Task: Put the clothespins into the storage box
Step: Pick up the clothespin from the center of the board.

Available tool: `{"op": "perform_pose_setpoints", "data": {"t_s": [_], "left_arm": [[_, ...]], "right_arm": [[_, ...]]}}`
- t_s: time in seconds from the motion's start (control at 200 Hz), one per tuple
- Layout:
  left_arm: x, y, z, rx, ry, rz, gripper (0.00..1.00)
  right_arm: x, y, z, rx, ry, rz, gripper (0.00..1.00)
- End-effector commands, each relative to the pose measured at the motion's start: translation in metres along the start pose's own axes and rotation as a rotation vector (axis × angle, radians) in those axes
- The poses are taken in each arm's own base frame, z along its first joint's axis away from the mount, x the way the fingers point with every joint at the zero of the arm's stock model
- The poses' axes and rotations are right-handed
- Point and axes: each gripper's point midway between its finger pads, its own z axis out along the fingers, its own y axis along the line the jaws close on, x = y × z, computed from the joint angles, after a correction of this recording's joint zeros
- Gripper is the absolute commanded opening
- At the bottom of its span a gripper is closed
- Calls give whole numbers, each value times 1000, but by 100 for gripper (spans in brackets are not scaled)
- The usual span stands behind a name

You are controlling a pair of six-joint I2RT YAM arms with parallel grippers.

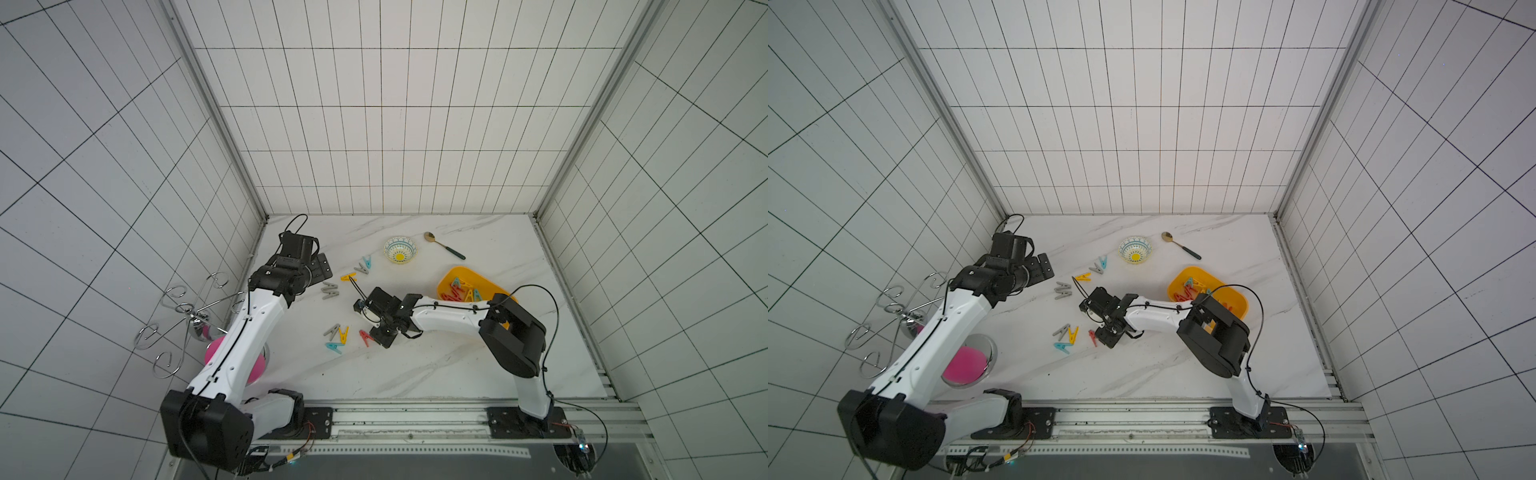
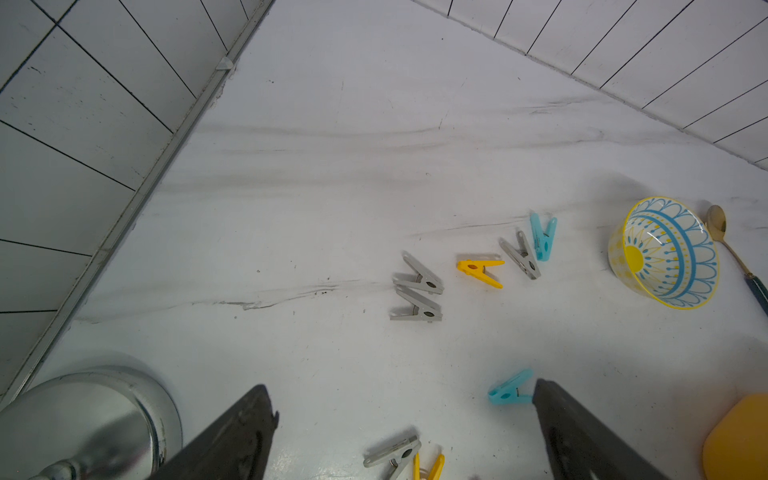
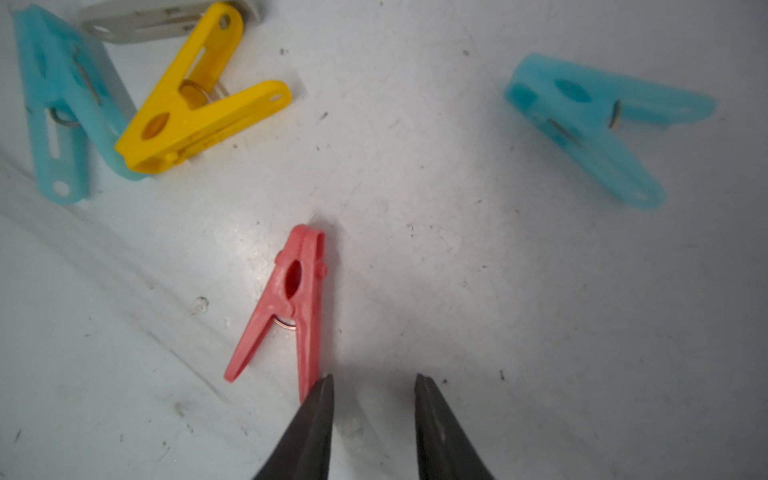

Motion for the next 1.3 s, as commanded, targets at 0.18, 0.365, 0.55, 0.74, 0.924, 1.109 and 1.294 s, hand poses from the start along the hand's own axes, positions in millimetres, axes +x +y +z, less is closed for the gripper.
{"op": "perform_pose_setpoints", "data": {"t_s": [0.18,0.365,0.55,0.74,0.924,1.109,1.294], "left_arm": [[-9,1,-7,-1,-30,-1,98],[-9,1,-5,2,-27,-6,98],[-7,1,-4,0,-23,-7,98],[-9,3,-8,-5,-31,0,98],[-9,3,-9,-3,-31,0,98],[-10,2,-8,1,-31,0,98],[-13,1,-10,4,-35,1,98]], "right_arm": [[-6,2,-28,17,-37,24,36],[-10,23,-35,-35,-72,15,35],[-7,34,-15,-30,-43,4,34],[-5,32,-3,-11,-31,7,31],[-3,31,1,-10,-24,3,28],[-1,29,3,-4,-17,3,27],[-9,26,-7,6,-45,5,28]]}}
